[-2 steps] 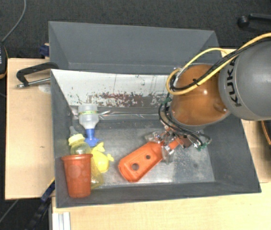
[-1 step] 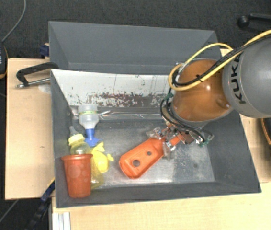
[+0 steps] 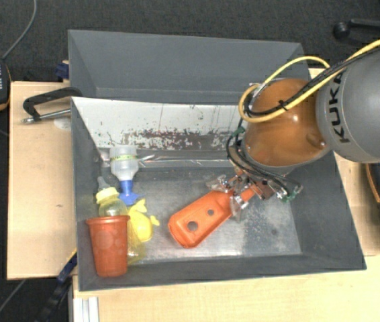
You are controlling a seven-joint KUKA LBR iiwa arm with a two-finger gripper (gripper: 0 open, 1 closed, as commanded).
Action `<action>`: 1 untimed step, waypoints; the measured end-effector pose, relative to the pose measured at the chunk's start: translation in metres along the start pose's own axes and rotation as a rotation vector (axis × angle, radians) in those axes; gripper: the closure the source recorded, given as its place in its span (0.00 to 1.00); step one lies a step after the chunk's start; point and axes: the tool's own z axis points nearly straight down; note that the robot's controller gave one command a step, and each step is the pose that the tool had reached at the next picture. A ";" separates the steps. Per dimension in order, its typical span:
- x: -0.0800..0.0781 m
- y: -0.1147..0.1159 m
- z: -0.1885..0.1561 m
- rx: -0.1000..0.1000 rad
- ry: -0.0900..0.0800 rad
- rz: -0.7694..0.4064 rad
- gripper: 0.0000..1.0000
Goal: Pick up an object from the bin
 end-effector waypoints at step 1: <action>0.000 0.000 -0.011 0.000 -0.001 0.000 1.00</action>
Offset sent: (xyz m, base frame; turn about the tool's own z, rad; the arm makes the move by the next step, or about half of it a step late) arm 0.0001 -0.0001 0.0076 0.0000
